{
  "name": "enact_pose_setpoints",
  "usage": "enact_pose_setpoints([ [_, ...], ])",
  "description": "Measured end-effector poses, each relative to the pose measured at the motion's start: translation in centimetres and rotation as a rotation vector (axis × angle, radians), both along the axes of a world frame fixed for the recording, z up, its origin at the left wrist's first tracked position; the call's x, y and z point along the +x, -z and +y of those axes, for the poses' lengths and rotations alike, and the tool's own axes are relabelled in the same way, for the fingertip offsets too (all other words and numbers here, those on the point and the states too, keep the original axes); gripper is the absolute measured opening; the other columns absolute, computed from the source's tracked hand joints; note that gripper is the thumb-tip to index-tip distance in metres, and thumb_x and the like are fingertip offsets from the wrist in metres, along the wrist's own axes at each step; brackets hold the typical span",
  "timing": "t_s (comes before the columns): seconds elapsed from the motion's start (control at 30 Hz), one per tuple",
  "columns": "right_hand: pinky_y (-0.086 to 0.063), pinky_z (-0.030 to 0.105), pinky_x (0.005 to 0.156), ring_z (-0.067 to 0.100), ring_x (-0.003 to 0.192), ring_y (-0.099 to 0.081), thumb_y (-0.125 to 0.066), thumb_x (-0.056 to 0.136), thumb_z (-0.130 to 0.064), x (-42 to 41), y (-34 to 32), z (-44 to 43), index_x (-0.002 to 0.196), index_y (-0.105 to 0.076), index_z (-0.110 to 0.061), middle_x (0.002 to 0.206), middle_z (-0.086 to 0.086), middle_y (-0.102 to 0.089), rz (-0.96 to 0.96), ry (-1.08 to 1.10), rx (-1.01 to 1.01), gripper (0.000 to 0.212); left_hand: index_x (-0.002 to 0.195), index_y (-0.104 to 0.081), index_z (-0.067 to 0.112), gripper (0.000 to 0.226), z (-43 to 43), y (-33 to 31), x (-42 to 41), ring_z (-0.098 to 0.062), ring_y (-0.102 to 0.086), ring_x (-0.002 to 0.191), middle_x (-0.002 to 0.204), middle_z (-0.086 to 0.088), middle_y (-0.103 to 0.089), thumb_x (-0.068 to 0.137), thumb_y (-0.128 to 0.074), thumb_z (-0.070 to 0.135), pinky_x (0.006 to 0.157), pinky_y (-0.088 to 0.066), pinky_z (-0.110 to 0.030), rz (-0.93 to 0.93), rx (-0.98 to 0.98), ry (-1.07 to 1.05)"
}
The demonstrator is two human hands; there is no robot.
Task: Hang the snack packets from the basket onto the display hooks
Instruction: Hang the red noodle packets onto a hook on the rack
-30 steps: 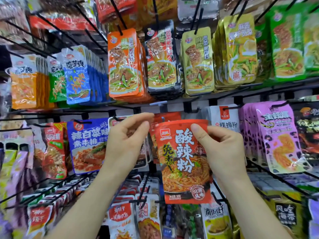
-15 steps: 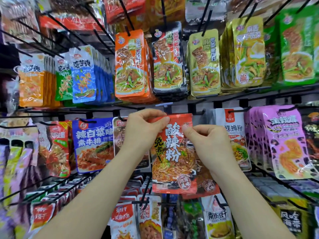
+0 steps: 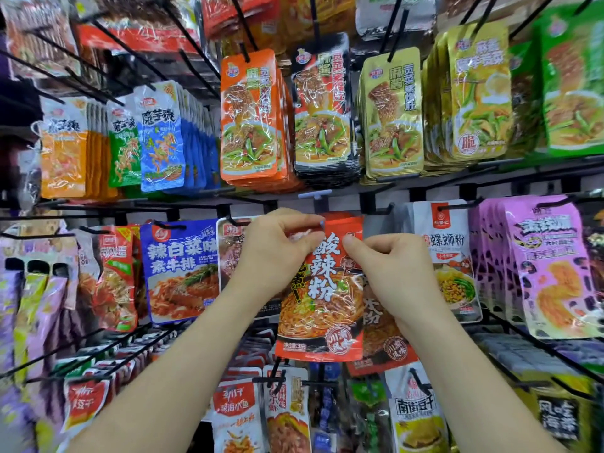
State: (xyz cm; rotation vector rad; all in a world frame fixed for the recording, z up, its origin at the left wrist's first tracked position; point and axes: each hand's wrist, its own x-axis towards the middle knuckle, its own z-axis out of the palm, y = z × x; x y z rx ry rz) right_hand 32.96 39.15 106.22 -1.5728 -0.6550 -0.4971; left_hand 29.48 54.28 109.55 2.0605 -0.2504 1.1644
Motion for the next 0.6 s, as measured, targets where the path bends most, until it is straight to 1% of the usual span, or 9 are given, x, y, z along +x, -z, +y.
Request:
enact_pose_setpoints([
  [0.07, -0.051, 0.052, 0.059, 0.037, 0.056, -0.055, -0.061, 0.085, -0.047, -0.4, 0.0, 0.0, 0.079, -0.064, 0.008, 0.080, 0.033, -0.062, 0.001, -0.005, -0.013, 0.055, 0.091, -0.072, 0.032, 0.024, 0.2, 0.0, 0.1, -0.001, -0.062, 0.093, 0.095, 0.019, -0.064, 0.079, -0.077, 0.012, 0.080, -0.047, -0.010, 0.037, 0.020, -0.004],
  [0.13, -0.054, 0.054, 0.062, 0.042, 0.069, -0.063, -0.062, 0.089, -0.039, -0.7, 0.1, -0.2, 0.080, -0.067, 0.005, 0.081, 0.028, -0.066, 0.024, -0.013, -0.023, 0.045, 0.095, -0.074, 0.028, 0.022, 0.4, -0.1, 0.3, -0.006, -0.062, 0.096, 0.097, 0.017, -0.065, 0.080, -0.077, 0.012, 0.084, -0.050, -0.019, 0.071, 0.041, -0.028],
  [0.23, -0.058, 0.049, 0.060, 0.028, 0.071, -0.066, -0.065, 0.089, -0.027, -1.0, 0.0, -1.1, 0.064, -0.073, -0.016, 0.075, 0.006, -0.072, 0.045, 0.037, -0.011, 0.028, 0.100, -0.075, 0.024, 0.022, 0.5, -0.5, 0.6, -0.012, -0.062, 0.099, 0.100, 0.009, -0.067, 0.081, -0.075, 0.012, 0.089, -0.051, -0.032, 0.095, 0.082, -0.069],
  [0.27, -0.059, 0.048, 0.061, 0.024, 0.068, -0.066, -0.065, 0.088, -0.023, -1.1, -0.2, -1.5, 0.061, -0.072, -0.023, 0.072, -0.002, -0.071, 0.034, 0.067, 0.002, 0.028, 0.100, -0.074, 0.024, 0.022, 0.4, -0.6, 0.7, -0.012, -0.062, 0.098, 0.099, 0.010, -0.066, 0.082, -0.074, 0.012, 0.089, -0.051, -0.032, 0.107, 0.095, -0.075],
  [0.33, -0.057, 0.043, 0.061, 0.017, 0.060, -0.064, -0.065, 0.087, -0.019, -1.1, -0.5, -2.5, 0.068, -0.073, -0.028, 0.065, -0.012, -0.069, -0.006, 0.112, 0.035, 0.023, 0.102, -0.073, 0.023, 0.021, 0.5, -0.8, 1.1, -0.004, -0.061, 0.088, 0.092, 0.013, -0.065, 0.085, -0.072, 0.012, 0.084, -0.049, -0.023, 0.136, 0.130, -0.096],
  [0.4, -0.048, 0.029, 0.051, 0.009, 0.051, -0.058, -0.064, 0.086, -0.013, -1.1, -0.6, -3.3, 0.077, -0.075, -0.029, 0.055, -0.017, -0.064, -0.047, 0.140, 0.085, 0.021, 0.104, -0.072, 0.024, 0.021, 0.6, -1.1, 1.7, 0.005, -0.056, 0.074, 0.088, 0.012, -0.064, 0.086, -0.071, 0.014, 0.073, -0.042, -0.011, 0.150, 0.208, -0.159],
  [0.47, -0.038, 0.018, 0.044, 0.013, 0.047, -0.058, -0.061, 0.086, -0.006, -1.0, -0.5, -3.8, 0.079, -0.073, -0.029, 0.051, -0.019, -0.060, -0.088, 0.163, 0.122, 0.027, 0.107, -0.071, 0.025, 0.022, 0.6, -1.3, 2.3, 0.002, -0.056, 0.072, 0.091, 0.009, -0.065, 0.088, -0.069, 0.014, 0.067, -0.038, -0.008, 0.164, 0.271, -0.214],
  [0.53, -0.040, 0.024, 0.042, 0.023, 0.049, -0.060, -0.059, 0.086, -0.003, -1.2, -0.3, -4.1, 0.081, -0.073, -0.030, 0.056, -0.016, -0.061, -0.137, 0.182, 0.156, 0.030, 0.111, -0.070, 0.023, 0.026, 0.6, -1.3, 3.0, -0.009, -0.062, 0.087, 0.099, 0.004, -0.068, 0.089, -0.066, 0.010, 0.080, -0.044, -0.017, 0.168, 0.314, -0.244],
  [0.6, -0.046, 0.033, 0.044, 0.030, 0.050, -0.059, -0.062, 0.085, -0.002, -1.6, -0.3, -4.4, 0.087, -0.072, -0.030, 0.064, -0.009, -0.062, -0.184, 0.170, 0.187, 0.030, 0.116, -0.067, 0.024, 0.031, 0.6, -1.1, 3.8, -0.019, -0.063, 0.100, 0.105, 0.002, -0.070, 0.089, -0.063, 0.008, 0.095, -0.047, -0.035, 0.152, 0.398, -0.311],
])
